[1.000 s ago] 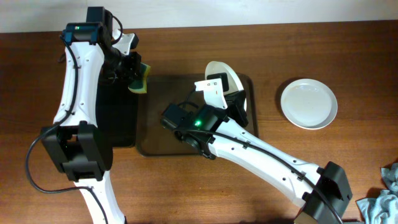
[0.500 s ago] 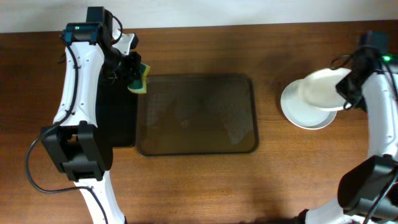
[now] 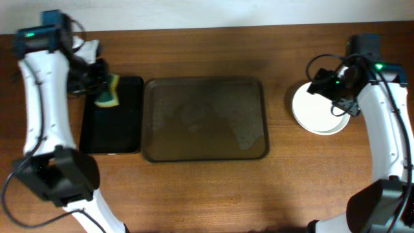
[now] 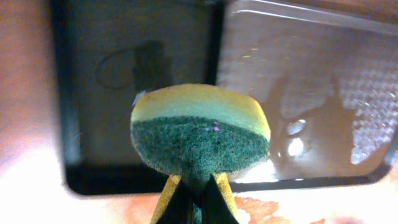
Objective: Clean dirty plates on tray and stack at the side
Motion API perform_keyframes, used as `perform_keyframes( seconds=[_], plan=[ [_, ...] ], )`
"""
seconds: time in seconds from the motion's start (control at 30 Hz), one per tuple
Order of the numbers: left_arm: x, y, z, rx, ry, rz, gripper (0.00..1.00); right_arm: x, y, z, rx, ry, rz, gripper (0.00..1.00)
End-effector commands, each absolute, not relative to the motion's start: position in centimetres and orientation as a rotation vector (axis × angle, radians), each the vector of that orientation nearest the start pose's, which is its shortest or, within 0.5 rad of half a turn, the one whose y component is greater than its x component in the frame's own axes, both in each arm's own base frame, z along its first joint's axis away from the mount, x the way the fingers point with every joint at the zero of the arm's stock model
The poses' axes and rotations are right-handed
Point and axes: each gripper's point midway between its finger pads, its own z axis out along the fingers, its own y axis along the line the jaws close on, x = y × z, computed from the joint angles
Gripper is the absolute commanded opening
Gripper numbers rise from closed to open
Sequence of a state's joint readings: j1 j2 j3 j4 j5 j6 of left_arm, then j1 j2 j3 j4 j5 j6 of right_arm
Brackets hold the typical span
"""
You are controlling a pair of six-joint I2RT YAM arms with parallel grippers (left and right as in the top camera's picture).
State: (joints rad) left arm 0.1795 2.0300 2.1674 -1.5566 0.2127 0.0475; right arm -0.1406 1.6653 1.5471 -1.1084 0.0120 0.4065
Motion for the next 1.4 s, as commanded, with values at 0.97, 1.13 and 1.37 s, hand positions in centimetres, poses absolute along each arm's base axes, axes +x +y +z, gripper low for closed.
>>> perform_keyframes(
  seconds=[0.97,1.13,1.37],
  plan=[
    [39.8,0.6,21.3,-0.072,2.821,-0.504,0.99,24.8,-0.2,31.9,0.239,1.769,0.202,0.98],
    [39.8,0.6,21.3,-0.073,2.821,-0.504,0.99,24.1,0.2,21.3,0.194,1.566,0.224,0.98],
    [39.8,0.6,21.3,-0.072,2.821,-0.503,0.99,24.6,0.8,15.7,0.182,1.64,0.243,0.98]
  ],
)
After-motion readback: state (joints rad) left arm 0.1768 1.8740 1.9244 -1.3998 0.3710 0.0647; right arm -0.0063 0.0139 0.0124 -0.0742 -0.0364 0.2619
